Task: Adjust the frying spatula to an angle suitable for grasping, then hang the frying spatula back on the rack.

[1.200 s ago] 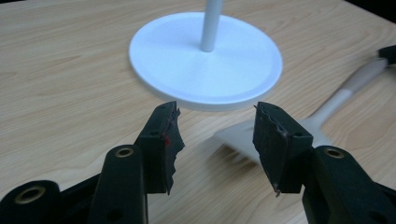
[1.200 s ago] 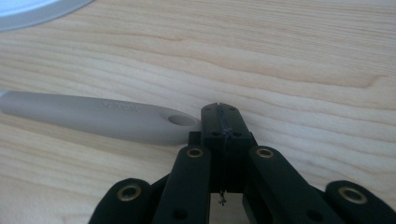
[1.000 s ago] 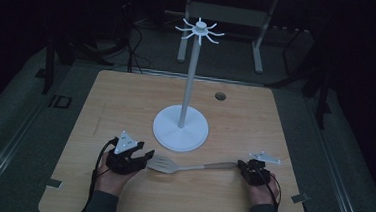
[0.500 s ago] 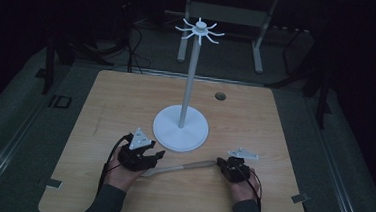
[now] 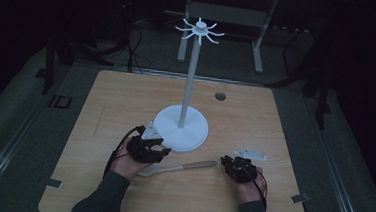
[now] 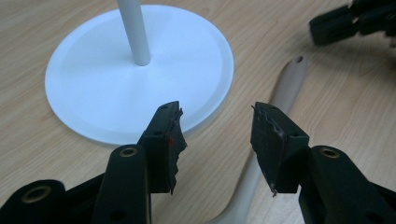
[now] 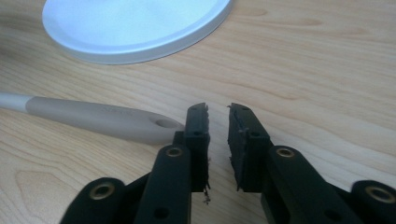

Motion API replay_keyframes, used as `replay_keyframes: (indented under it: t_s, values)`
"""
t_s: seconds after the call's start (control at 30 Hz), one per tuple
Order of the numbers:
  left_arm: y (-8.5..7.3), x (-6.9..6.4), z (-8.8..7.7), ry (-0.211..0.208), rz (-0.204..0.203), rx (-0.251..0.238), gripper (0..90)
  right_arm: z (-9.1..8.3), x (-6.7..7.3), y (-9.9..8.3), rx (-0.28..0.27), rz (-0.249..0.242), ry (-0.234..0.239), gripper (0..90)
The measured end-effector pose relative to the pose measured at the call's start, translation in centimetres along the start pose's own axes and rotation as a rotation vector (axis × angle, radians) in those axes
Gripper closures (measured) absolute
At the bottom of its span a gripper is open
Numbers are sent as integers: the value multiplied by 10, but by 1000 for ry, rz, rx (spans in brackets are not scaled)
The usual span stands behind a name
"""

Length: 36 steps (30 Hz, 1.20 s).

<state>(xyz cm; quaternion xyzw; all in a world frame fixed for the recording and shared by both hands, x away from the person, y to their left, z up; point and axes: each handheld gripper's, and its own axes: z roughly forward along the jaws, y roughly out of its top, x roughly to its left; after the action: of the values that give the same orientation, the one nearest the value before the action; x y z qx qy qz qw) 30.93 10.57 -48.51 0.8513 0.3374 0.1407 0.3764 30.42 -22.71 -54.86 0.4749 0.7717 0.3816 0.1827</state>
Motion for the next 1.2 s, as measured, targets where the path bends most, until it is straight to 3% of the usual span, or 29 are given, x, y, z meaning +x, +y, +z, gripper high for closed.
replay_keyframes:
  t_s: [0.13, 0.27, 0.4, 0.53, 0.57, 0.63, 0.9, 1.03, 1.2]
  values:
    - [4, 2, 6, -2, 30, 36, 534, -7, -5, 1, -14, -17, -31, 744]
    - [7, 4, 15, -19, 50, 84, 559, -13, -10, 0, -23, -15, -31, 719]
    - [10, 1, 27, -41, 93, 154, 594, -18, -14, -1, -29, -15, -29, 697]
    - [11, -4, 42, -71, 113, 232, 599, -22, -19, -4, -38, -1, -40, 675]
    - [11, -4, 42, -71, 113, 232, 609, -23, -21, -4, -43, 7, -44, 675]
    - [11, -8, 52, -101, 142, 289, 624, -24, -26, -4, -48, 24, -45, 675]
    - [13, -20, 69, -126, 197, 358, 641, -28, -33, -6, -59, 45, -57, 661]
    - [16, -26, 75, -155, 205, 367, 662, -28, -33, -6, -60, 51, -57, 656]
    - [17, -30, 77, -157, 226, 386, 667, -27, -33, -6, -58, 51, -54, 644]
